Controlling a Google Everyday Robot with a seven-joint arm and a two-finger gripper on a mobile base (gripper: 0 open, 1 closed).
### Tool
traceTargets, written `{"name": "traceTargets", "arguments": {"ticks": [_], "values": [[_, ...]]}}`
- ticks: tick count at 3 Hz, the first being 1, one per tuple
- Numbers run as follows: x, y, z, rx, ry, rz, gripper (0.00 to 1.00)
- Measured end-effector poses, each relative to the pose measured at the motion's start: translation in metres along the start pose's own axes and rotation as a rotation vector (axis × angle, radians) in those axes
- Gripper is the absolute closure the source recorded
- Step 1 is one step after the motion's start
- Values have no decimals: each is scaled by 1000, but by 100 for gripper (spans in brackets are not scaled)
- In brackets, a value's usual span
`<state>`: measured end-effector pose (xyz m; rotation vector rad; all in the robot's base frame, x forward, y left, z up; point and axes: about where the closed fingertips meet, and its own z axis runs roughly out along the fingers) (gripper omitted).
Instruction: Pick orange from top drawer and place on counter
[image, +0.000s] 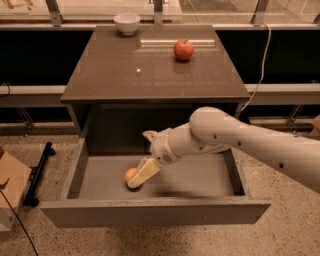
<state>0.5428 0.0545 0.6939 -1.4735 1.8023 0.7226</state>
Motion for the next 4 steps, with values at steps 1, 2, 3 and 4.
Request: {"name": "traceTargets", "arguments": {"ticks": [1, 2, 3, 4], "values": [[10, 6, 25, -26, -25, 29, 0], [19, 16, 45, -52, -33, 59, 0], [30, 20, 54, -59, -32, 101, 0], [39, 18, 57, -46, -29, 139, 0]]}}
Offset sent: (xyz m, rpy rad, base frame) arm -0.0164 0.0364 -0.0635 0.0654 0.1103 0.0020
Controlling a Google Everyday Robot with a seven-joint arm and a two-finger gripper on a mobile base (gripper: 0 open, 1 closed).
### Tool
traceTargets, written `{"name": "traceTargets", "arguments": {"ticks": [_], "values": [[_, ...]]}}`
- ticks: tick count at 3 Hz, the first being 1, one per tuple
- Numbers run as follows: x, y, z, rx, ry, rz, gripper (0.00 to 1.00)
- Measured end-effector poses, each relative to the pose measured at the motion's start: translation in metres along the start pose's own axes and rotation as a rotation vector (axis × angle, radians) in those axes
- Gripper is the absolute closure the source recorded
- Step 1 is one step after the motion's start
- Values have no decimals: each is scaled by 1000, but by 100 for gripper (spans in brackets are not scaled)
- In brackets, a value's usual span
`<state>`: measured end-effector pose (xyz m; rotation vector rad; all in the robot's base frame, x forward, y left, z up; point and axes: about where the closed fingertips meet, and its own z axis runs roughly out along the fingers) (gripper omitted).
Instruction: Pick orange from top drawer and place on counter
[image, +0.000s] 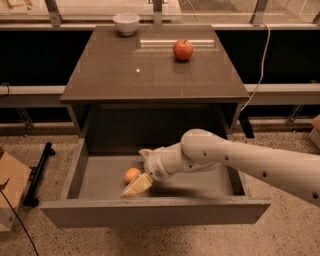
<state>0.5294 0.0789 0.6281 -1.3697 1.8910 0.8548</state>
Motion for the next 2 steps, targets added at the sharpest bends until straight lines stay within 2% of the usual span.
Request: {"name": "traceTargets", "arguments": {"ticks": [2], "values": [[11, -3, 0, 15, -2, 56, 40]]}}
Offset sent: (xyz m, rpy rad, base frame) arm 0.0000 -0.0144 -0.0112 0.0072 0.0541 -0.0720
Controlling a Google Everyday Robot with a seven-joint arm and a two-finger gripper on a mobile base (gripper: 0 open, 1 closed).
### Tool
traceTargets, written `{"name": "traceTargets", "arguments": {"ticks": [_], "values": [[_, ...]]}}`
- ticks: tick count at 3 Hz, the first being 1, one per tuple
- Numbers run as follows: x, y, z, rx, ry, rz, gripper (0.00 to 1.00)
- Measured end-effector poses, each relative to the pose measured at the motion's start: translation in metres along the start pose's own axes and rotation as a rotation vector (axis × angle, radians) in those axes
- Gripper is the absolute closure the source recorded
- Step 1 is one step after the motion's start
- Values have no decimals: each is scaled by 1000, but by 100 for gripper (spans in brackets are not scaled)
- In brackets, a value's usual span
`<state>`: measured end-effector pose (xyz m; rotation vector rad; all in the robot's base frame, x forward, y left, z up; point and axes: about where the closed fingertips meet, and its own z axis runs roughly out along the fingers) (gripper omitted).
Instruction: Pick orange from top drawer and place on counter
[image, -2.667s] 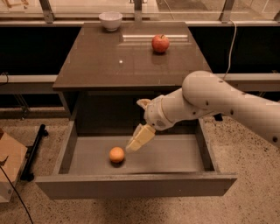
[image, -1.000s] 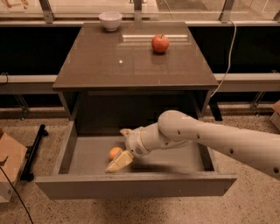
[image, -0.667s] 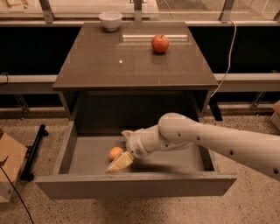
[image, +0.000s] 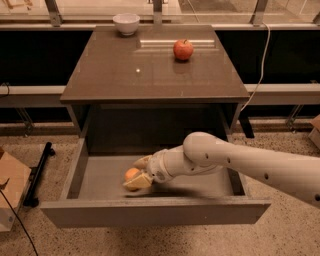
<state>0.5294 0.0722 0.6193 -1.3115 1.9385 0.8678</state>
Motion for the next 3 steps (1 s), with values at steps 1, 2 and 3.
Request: {"name": "traceTargets", "arguments": {"ticks": [1, 2, 3], "values": [[3, 2, -5, 3, 2, 12, 65], [-5, -3, -23, -14, -15, 30, 88], [-23, -8, -63, -64, -36, 9, 100]]}}
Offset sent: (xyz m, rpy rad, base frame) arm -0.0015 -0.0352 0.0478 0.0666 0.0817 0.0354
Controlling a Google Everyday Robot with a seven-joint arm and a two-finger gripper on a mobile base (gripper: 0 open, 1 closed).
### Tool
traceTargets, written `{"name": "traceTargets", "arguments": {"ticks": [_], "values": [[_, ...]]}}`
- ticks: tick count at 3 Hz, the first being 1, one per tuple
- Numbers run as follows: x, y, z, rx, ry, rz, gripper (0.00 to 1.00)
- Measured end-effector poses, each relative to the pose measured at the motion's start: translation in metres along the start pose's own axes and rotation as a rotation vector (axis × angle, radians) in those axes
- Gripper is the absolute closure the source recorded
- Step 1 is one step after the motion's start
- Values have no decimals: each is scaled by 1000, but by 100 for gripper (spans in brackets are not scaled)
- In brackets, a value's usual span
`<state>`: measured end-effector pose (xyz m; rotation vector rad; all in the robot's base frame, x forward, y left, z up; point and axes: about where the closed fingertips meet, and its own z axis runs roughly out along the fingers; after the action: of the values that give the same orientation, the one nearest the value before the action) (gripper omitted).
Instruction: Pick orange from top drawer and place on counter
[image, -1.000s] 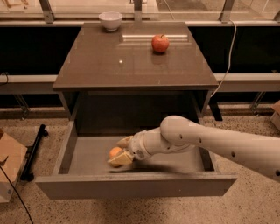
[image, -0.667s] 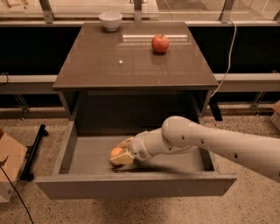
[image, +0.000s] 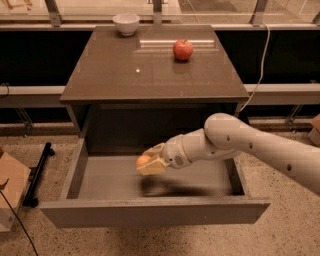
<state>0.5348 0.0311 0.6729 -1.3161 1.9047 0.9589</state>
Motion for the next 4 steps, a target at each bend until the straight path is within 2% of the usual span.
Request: {"name": "traceTargets", "arguments": {"ticks": [1, 2, 3, 4], "values": [[-23, -3, -56, -22, 8, -55, 100], [-49, -1, -119, -26, 35, -135, 100], [-89, -14, -176, 53, 61, -205, 100], [-127, -28, -209, 151, 88, -252, 100]]}}
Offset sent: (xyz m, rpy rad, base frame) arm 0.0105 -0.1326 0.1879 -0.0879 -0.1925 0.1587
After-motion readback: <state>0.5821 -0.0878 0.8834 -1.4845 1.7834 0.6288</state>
